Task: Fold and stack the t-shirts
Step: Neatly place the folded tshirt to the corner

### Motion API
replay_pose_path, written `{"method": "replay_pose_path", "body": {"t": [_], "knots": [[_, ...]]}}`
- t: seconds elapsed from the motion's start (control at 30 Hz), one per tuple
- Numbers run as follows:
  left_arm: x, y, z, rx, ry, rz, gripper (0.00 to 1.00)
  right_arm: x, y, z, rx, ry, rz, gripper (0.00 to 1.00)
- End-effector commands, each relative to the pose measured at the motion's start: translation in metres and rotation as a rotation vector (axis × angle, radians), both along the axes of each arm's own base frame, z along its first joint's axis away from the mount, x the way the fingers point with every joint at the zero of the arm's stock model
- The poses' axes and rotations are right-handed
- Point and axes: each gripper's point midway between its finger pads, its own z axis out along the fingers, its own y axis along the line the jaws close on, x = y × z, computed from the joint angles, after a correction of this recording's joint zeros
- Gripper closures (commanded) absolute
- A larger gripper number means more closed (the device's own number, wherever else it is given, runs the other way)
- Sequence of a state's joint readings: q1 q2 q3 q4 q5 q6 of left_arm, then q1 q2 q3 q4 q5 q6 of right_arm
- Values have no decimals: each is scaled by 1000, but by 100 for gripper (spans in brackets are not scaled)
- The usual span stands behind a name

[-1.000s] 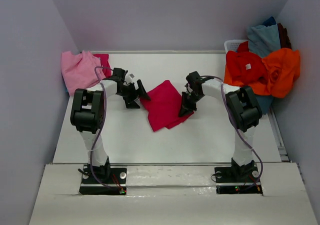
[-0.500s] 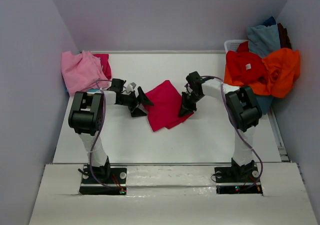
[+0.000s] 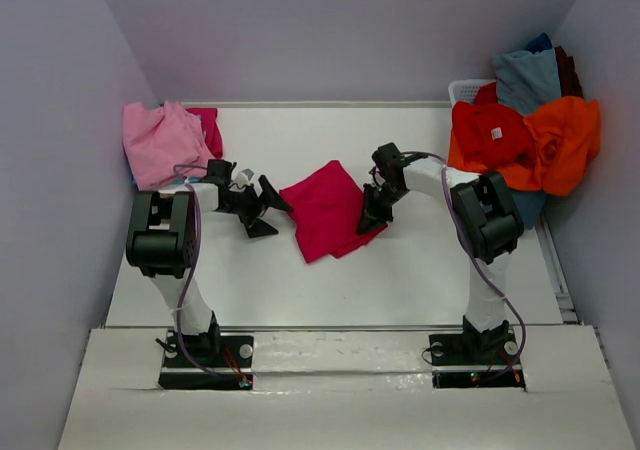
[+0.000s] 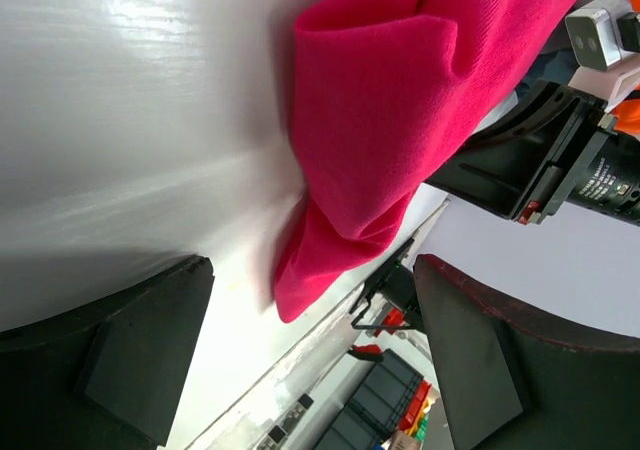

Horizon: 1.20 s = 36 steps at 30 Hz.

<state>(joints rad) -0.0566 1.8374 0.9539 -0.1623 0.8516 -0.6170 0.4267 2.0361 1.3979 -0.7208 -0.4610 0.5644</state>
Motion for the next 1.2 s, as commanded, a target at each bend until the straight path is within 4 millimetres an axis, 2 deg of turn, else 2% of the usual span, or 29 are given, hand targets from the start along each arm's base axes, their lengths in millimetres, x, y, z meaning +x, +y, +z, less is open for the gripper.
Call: {"method": "replay_pose_path", "body": {"t": [0.0,0.2,0.33,0.37,0.47,0.57,0.73,1.03,1.17], "knots": [[-11,27,-62,207,87,28,1,0,0,-15,-21,-10,25,83],[-8,-5,-61,148,92,-30,1,2,0,-15,-21,-11,29,83],[-5,-41,-57,100,89,-85,1,3,1,-13,-20,-14,29,83],[-5,-58,-56,83,84,-125,1,4,2,-12,-19,-17,31,83],[-9,-89,-55,57,92,-180,1,4,1,-12,-21,-16,32,83],[-3,-116,-50,9,85,-216,1,6,2,-10,-19,-22,33,83],[0,-139,-41,-22,64,-257,1,6,2,-10,-17,-20,34,83],[0,-143,-39,-64,71,-248,1,5,3,-11,-13,-18,34,83],[7,-154,-36,-106,51,-266,1,2,2,-12,-13,-17,33,83]]}}
